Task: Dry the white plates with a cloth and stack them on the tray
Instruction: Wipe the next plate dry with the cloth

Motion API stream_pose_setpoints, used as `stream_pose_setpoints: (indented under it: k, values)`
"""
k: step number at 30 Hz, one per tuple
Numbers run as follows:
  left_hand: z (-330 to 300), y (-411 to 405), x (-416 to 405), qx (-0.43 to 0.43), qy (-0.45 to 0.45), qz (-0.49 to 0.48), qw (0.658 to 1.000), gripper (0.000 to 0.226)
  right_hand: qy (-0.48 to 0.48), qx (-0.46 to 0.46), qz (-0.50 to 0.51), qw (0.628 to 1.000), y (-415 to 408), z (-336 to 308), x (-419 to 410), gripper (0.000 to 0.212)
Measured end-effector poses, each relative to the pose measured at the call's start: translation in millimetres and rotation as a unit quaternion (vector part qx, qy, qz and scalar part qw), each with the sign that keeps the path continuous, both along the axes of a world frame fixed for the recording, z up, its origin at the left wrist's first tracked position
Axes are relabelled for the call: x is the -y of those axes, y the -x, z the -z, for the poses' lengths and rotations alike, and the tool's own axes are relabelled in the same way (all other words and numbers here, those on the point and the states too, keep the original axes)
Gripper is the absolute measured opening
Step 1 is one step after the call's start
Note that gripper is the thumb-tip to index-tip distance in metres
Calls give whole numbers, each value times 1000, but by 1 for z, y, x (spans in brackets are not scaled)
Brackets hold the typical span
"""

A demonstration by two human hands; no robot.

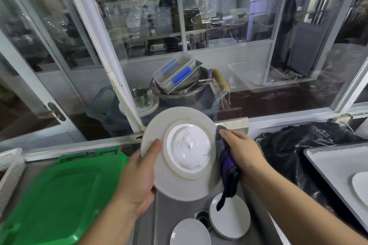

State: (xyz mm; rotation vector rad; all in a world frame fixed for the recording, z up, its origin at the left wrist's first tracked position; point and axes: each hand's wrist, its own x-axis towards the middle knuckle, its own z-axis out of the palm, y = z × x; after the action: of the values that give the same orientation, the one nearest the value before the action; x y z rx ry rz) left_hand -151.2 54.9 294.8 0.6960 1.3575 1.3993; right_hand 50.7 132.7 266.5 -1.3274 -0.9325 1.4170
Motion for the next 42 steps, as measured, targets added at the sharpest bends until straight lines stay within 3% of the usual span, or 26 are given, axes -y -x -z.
stream_pose_setpoints:
  k: [6,11,14,16,23,27,31,33,37,42]
  values:
    - [8,-25,4,31,-57,-47,997,24,31,-30,27,999,7,9,1,31]
    - [10,-43,4,59,-82,-92,991,36,93,-150,64,982,24,16,15,23]
    - [14,-46,7,73,-85,-58,992,27,100,-198,80,972,22,14,17,25]
    - [15,-44,7,97,-83,-36,991,33,95,-207,74,971,15,11,15,20]
    - [-10,-5,-7,57,-32,30,997,48,52,-123,21,991,-11,-1,3,31]
    - [-17,1,-8,-1,-20,34,999,28,18,-70,-7,997,-17,-10,4,28]
    - [-11,-10,-2,-4,-49,-12,999,24,8,-66,19,998,-10,-10,7,29]
    - [-7,-20,0,7,-60,-33,998,32,20,-74,54,996,-5,-6,8,30]
    - [8,-40,2,40,-74,-79,993,24,82,-131,76,985,13,4,18,23]
    - [20,-49,7,150,-57,-67,985,29,115,-164,96,975,13,14,27,18]
